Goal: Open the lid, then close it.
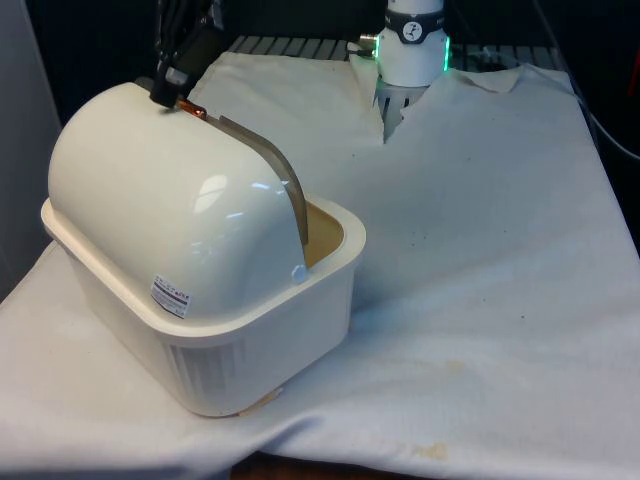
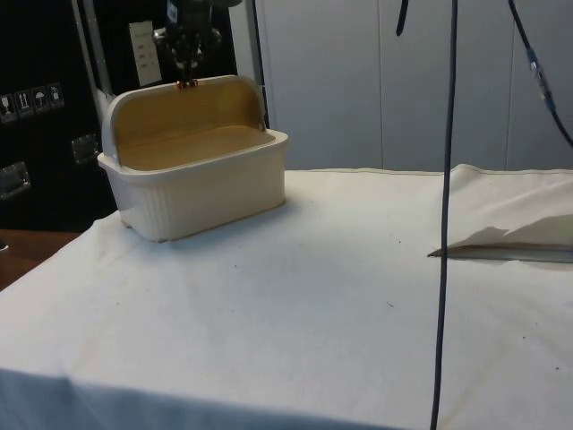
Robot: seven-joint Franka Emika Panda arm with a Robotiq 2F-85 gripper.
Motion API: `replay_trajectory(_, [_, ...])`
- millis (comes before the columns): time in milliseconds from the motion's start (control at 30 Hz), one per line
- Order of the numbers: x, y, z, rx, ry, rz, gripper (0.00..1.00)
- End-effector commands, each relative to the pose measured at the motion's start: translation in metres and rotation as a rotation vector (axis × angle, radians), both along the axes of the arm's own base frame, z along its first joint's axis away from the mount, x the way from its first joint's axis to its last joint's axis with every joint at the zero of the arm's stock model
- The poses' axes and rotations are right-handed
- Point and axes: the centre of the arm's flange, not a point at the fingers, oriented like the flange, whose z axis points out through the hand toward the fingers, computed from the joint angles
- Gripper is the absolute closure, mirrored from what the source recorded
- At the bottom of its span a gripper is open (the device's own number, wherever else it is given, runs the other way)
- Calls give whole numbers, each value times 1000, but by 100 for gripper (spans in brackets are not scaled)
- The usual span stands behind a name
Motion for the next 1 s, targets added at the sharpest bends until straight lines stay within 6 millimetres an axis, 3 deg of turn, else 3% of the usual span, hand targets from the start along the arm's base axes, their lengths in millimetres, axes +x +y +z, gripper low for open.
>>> replay_trajectory(0, [0, 0, 0, 2, -1, -1, 100])
replay_trajectory(967, [0, 15, 9, 85, 54, 6, 100])
